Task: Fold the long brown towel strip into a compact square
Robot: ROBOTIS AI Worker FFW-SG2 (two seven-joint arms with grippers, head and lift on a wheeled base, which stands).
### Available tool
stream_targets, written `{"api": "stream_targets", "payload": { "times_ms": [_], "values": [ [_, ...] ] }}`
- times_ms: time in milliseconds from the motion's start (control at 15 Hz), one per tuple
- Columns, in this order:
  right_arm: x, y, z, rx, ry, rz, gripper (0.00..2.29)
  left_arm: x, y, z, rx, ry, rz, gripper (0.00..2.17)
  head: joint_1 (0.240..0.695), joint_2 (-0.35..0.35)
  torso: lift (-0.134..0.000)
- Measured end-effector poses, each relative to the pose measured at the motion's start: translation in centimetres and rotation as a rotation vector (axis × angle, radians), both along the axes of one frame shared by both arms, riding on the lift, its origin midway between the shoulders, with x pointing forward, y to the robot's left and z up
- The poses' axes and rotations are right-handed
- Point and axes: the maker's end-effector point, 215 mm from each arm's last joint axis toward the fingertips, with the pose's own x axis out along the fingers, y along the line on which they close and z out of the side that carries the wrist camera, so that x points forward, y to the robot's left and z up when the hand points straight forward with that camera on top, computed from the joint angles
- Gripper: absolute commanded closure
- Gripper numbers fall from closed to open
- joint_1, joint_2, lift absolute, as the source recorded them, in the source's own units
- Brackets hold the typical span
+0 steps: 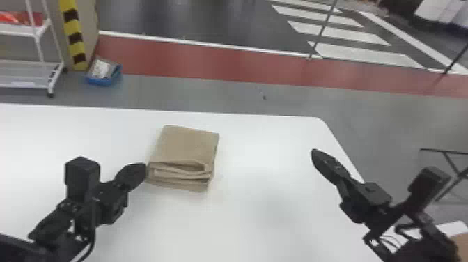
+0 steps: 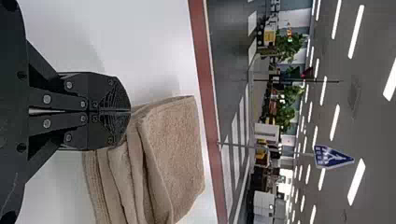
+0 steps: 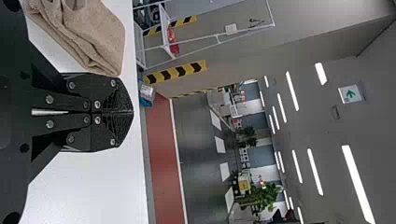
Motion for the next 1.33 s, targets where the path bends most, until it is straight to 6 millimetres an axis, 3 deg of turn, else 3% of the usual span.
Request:
{"api": "stream_targets", "payload": {
  "times_ms": [467, 933, 1133, 1333],
  "values": [
    [-0.7, -1.3, 0.8, 0.003, -0.008, -0.014, 1.89, -1.0, -2.5, -0.3, -0.010, 0.012, -0.039, 1.85, 0.695, -0.348, -0.124],
    [-0.6, -1.9, 1.1, 0.015, -0.015, -0.029, 1.89, -3.5, -5.4, 0.3, -0.080, 0.041, -0.074, 1.85, 0.695, -0.350, -0.124],
    [-0.5, -2.5, 1.1, 0.021, -0.012, -0.036, 1.88, -3.6, -5.3, 1.2, -0.086, 0.044, -0.074, 1.85, 0.695, -0.350, -0.124],
    [1.7, -2.3, 0.5, 0.033, 0.020, -0.023, 1.81, -3.7, -3.6, 3.9, -0.090, 0.020, -0.050, 1.85, 0.695, -0.350, -0.124]
  ]
}}
